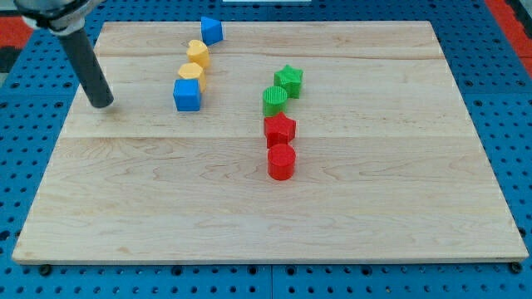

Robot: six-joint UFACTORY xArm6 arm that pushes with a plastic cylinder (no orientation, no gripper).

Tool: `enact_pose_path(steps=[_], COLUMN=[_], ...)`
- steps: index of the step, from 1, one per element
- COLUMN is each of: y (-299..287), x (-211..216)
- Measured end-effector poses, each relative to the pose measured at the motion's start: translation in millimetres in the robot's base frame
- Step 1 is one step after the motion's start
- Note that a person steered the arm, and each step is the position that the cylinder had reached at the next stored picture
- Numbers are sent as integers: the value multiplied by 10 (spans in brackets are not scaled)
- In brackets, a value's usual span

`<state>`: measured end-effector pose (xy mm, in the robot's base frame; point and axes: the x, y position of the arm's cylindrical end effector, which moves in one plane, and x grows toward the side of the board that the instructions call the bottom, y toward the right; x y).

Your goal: Move the arm towards the left center of the board

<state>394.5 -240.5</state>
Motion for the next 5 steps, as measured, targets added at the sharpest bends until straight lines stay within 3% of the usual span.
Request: enact_pose_path(steps=[5], y=[0], x=[293])
